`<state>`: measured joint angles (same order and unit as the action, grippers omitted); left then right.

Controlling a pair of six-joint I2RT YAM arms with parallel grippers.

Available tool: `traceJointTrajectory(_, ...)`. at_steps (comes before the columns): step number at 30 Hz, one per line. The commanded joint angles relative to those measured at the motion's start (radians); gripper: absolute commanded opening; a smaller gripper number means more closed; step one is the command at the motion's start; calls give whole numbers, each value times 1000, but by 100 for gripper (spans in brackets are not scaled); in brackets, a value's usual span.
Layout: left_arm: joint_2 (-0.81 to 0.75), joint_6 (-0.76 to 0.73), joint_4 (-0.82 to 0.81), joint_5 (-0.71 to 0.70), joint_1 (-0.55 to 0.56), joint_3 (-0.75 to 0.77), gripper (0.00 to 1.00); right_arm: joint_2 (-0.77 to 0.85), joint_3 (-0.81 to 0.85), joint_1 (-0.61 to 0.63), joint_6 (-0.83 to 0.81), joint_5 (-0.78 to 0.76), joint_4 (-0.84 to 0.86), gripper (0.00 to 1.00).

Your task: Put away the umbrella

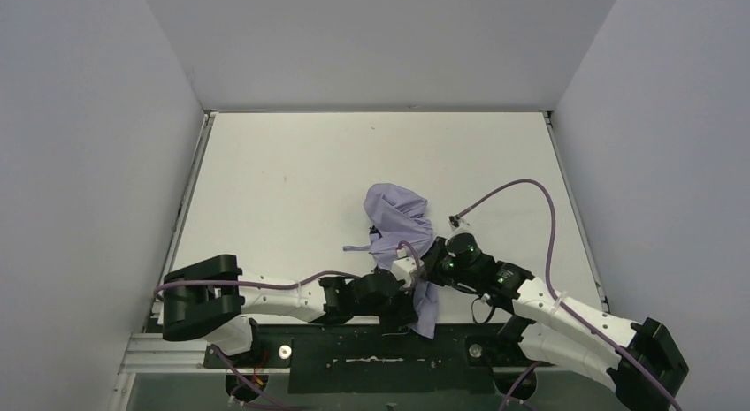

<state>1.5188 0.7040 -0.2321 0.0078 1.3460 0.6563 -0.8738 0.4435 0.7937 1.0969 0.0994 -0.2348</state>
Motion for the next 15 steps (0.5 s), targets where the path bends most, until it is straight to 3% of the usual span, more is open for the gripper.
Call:
traceJointTrajectory(1,-11,2,-88,0,8,15,5,-27,-64,8,67,59,185,0)
traceJointTrajectory(4,-29,-4,-73,-24,8,19,11,-40,-92,12,60,55,175,0)
traceJointTrajectory(6,-61,-9,-47,-44,8,21,24,-37,-101,17,54,21,118,0)
traceJointTrajectory(12,-312,-23,137,-172,-3,-5,45,-26,-165,15,48,-47,45,0)
traceJointTrajectory(15,-451,-21,243,-216,-52,-24,50,-57,-207,17,50,-49,82,0)
